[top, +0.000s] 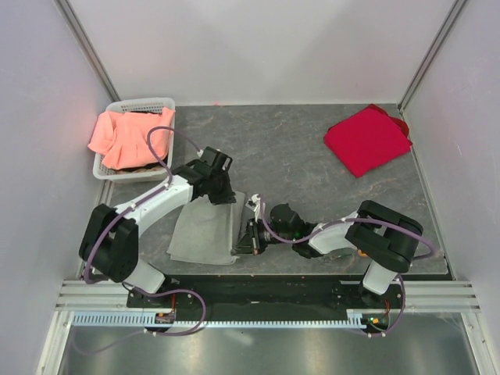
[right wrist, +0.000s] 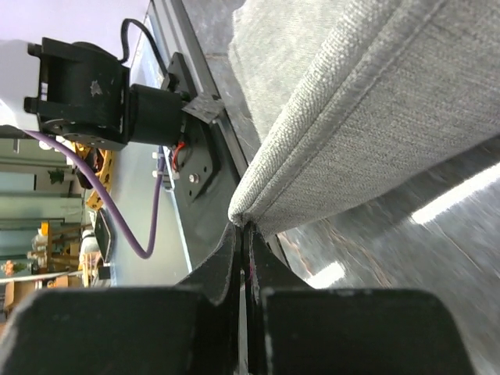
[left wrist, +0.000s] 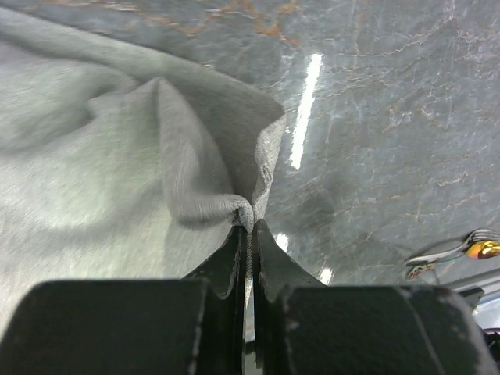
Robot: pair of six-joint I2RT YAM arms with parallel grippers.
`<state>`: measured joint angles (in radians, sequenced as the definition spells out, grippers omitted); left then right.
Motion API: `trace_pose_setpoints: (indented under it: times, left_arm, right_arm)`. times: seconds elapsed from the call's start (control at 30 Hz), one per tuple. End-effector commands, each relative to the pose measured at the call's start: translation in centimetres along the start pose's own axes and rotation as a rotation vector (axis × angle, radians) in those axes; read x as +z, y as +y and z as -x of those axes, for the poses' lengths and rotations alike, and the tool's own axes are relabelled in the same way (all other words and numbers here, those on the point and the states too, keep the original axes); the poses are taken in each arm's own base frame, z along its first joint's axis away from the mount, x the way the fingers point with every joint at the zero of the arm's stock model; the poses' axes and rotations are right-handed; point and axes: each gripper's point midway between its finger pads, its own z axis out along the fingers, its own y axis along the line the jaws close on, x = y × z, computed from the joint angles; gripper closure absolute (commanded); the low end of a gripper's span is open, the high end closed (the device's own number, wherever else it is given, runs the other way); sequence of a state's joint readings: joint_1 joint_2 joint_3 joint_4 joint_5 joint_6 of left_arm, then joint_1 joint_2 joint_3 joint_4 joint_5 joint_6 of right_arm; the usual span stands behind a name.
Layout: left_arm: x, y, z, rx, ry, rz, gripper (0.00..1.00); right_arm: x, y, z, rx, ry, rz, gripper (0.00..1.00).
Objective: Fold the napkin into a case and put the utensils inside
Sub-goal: Turn over the upper triangle folded napkin at the center of the board.
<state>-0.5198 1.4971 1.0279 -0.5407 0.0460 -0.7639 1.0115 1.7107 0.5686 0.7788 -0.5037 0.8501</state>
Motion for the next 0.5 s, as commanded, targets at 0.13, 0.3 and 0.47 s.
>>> trace_pose_setpoints:
  times: [0.13, 0.3, 0.47]
  left_arm:
    - [0.5, -7.6, 7.3, 0.007, -0.281, -0.194, 0.77]
    - [-3.5, -10.6, 6.2, 0.112, -0.229, -0.358, 0.35]
    - [-8.1, -10.5, 4.0, 0.182, -0.206, -0.446, 0.19]
  right_arm:
    - [-3.3, -0.5, -4.2, 0.119, 0.114, -0.035, 0.84]
    - [-6.8, -3.5, -4.6, 0.120, 0.076, -0.264, 0.44]
    - [-11.0, -5.2, -1.5, 0.083, 0.005, -0.467, 0.19]
